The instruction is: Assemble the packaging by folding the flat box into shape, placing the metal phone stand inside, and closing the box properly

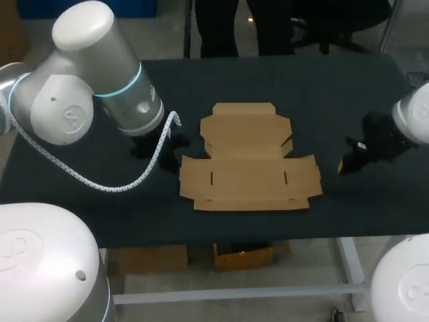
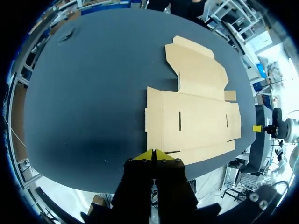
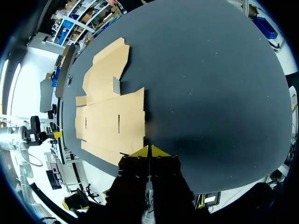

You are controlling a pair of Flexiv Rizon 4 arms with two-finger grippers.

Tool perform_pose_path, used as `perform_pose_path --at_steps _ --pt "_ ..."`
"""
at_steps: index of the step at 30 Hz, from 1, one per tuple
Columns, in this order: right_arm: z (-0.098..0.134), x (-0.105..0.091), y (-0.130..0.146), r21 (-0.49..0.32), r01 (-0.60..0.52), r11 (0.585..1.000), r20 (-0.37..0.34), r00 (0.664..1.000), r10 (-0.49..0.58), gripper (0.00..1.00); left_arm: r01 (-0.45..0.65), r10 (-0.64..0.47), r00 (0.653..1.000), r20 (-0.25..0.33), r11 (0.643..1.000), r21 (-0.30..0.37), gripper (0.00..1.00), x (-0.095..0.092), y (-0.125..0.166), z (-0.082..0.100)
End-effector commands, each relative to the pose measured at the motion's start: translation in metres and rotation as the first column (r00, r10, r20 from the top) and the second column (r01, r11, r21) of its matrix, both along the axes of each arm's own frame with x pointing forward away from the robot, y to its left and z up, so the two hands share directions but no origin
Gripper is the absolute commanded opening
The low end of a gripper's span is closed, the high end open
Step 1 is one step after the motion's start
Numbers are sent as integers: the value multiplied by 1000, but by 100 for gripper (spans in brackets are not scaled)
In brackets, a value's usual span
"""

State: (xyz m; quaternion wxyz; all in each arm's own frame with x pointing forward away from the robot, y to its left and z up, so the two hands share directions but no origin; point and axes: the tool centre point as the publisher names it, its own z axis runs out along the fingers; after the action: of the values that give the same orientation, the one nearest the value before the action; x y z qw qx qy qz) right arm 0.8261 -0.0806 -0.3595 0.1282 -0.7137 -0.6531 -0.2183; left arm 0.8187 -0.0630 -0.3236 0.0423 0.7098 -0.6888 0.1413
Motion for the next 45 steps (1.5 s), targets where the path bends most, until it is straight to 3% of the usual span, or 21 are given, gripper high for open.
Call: perform_pose_path --at_steps 1,25,45 --pt "-1 -13 -4 18 19 1000 3 1000 -19 0 -4 5 1000 14 1000 -21 0 -13 6 -6" --pt "-21 -44 -8 22 102 995 -80 992 -100 0 -6 3 999 -33 996 -92 0 -42 5 -23" --pt "-19 -39 -8 34 112 993 -78 991 -109 0 -3 0 999 -37 995 -96 0 -41 5 -25"
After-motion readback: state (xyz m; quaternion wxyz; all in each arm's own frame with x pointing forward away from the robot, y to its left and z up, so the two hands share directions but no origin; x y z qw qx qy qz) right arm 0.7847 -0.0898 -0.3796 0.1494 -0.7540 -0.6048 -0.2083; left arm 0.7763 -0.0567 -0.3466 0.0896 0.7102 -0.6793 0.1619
